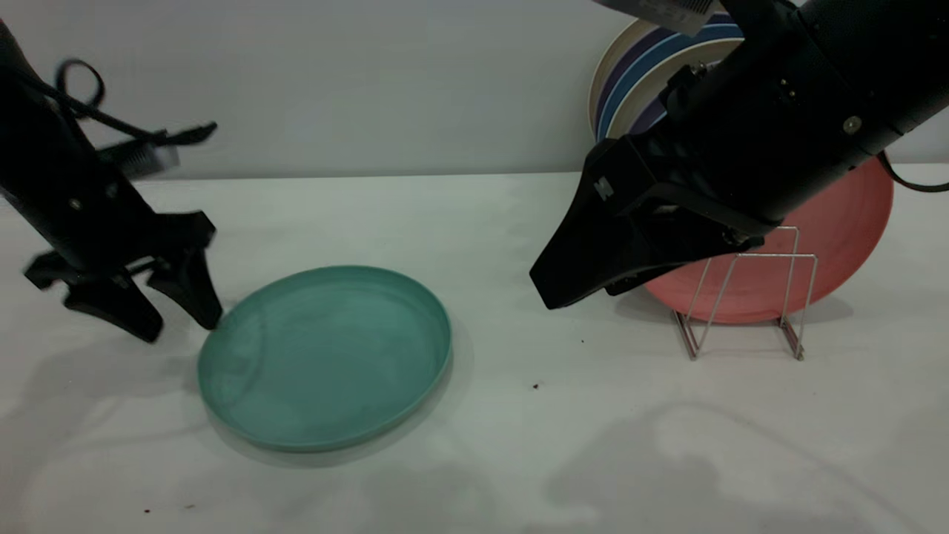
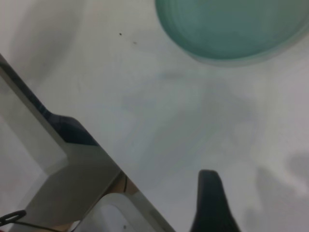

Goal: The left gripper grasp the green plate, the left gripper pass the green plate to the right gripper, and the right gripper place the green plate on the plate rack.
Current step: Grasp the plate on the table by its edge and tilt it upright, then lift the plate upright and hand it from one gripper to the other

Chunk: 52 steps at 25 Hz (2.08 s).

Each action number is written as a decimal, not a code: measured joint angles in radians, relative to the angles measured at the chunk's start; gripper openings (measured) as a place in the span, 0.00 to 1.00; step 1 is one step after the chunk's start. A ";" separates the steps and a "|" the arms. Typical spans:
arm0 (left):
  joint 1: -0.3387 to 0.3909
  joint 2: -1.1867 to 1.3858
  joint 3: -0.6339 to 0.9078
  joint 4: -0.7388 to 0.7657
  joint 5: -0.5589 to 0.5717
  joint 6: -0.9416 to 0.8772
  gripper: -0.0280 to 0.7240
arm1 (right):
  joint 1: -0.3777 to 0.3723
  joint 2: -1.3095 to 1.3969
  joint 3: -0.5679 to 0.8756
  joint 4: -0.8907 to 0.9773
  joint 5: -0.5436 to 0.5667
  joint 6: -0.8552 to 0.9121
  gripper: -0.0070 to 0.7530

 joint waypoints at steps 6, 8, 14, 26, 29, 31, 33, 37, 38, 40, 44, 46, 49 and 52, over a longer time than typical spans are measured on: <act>0.000 0.074 -0.005 -0.154 -0.003 0.134 0.81 | 0.000 0.000 0.000 0.003 -0.013 -0.005 0.69; 0.000 0.083 -0.006 -0.182 -0.010 0.167 0.79 | 0.000 0.000 0.000 0.003 -0.014 -0.005 0.69; -0.015 0.100 -0.006 -0.235 -0.044 0.197 0.70 | 0.000 0.000 0.000 0.004 -0.023 -0.005 0.69; -0.033 0.106 -0.006 -0.251 -0.069 0.200 0.17 | 0.000 0.000 0.000 0.072 -0.028 -0.004 0.69; -0.033 0.106 -0.006 -0.255 -0.069 0.200 0.07 | 0.000 0.000 0.000 0.076 -0.032 -0.004 0.69; -0.033 0.106 -0.006 -0.258 -0.067 0.203 0.07 | 0.000 0.000 0.000 0.077 -0.034 -0.004 0.69; -0.033 0.105 -0.007 -0.260 -0.054 0.225 0.07 | 0.000 0.000 0.000 0.078 -0.036 -0.004 0.69; -0.033 0.085 -0.010 -0.260 0.007 0.325 0.06 | -0.023 0.021 -0.007 0.082 -0.019 0.023 0.69; -0.033 0.074 -0.010 -0.259 0.018 0.348 0.06 | -0.037 0.035 -0.013 0.082 -0.009 0.025 0.69; -0.033 0.050 -0.011 -0.259 0.030 0.402 0.06 | -0.066 0.068 -0.031 0.082 0.024 0.026 0.69; -0.032 0.023 -0.012 -0.316 0.061 0.539 0.06 | -0.119 0.156 -0.103 0.082 0.114 0.010 0.69; -0.032 0.022 -0.012 -0.383 0.109 0.629 0.06 | -0.136 0.202 -0.149 0.082 0.159 0.004 0.69; -0.032 0.022 -0.013 -0.472 0.189 0.763 0.06 | -0.156 0.280 -0.222 0.080 0.224 -0.005 0.69; -0.032 0.021 -0.013 -0.509 0.249 0.841 0.06 | -0.163 0.349 -0.289 0.078 0.266 -0.005 0.69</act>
